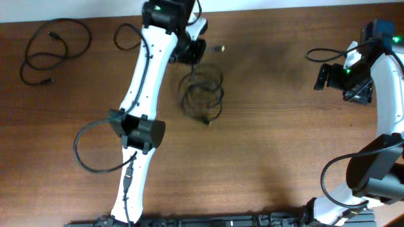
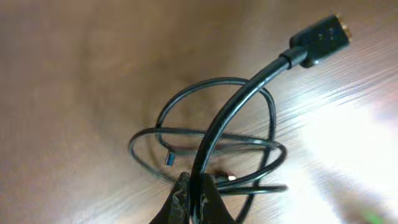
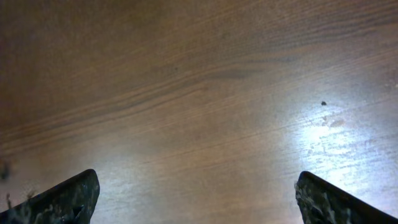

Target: Untangle cables

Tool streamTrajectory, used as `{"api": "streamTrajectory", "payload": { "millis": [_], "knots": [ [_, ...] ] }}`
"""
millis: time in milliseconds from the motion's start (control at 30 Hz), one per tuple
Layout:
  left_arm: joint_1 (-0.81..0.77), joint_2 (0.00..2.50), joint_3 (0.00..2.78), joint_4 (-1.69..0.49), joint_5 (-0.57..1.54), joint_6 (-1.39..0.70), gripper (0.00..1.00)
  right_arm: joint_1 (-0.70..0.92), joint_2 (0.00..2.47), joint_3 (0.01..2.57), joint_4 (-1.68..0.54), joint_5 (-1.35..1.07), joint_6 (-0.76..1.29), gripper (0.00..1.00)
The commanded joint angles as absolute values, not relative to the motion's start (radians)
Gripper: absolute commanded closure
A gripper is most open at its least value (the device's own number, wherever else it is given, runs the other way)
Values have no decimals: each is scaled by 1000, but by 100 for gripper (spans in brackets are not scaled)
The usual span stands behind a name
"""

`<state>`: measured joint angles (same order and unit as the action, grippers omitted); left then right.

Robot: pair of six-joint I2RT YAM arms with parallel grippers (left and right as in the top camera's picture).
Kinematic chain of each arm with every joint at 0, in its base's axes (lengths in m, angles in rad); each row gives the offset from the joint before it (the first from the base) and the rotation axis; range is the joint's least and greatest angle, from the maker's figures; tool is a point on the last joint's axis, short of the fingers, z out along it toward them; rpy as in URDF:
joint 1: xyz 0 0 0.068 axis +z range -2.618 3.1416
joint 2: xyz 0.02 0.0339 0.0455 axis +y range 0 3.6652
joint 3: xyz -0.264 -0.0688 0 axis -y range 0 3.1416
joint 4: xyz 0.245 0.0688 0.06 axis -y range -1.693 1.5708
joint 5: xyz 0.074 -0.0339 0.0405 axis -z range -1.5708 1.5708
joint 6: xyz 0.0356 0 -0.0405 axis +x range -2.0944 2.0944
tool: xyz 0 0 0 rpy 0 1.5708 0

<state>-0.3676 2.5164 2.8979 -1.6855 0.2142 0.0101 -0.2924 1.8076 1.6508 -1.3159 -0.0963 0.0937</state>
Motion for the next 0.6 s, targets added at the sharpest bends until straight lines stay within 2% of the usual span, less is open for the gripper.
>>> {"api": "streamTrajectory", "payload": {
  "millis": [0, 100, 200, 333, 367, 433, 533, 567],
  "knots": [
    [-370, 2450, 3037, -1688, 363, -39, 100, -295, 1806, 1653, -1316, -101, 85, 2],
    [-365, 2376, 3118, -1688, 358, -78, 100, -295, 1806, 1653, -1316, -101, 86, 2],
    [-334, 2297, 3137, -1688, 9, -250, 100, -295, 1806, 1653, -1316, -101, 85, 2],
    [-337, 2297, 3019, -1688, -2, -248, 100, -295, 1806, 1653, -1316, -101, 85, 2],
    [-337, 2297, 2978, -1688, 81, -203, 100, -295, 1806, 1653, -1316, -101, 85, 2],
    [-331, 2297, 2943, -1688, 486, -96, 100, -295, 1806, 1653, -1316, -101, 85, 2],
    [-281, 2297, 2943, -1688, 853, -126, 100, -295, 1806, 1653, -1316, -101, 85, 2],
    [-256, 2297, 2943, -1688, 921, -215, 100, -295, 1806, 1653, -1316, -101, 86, 2]
  ]
}}
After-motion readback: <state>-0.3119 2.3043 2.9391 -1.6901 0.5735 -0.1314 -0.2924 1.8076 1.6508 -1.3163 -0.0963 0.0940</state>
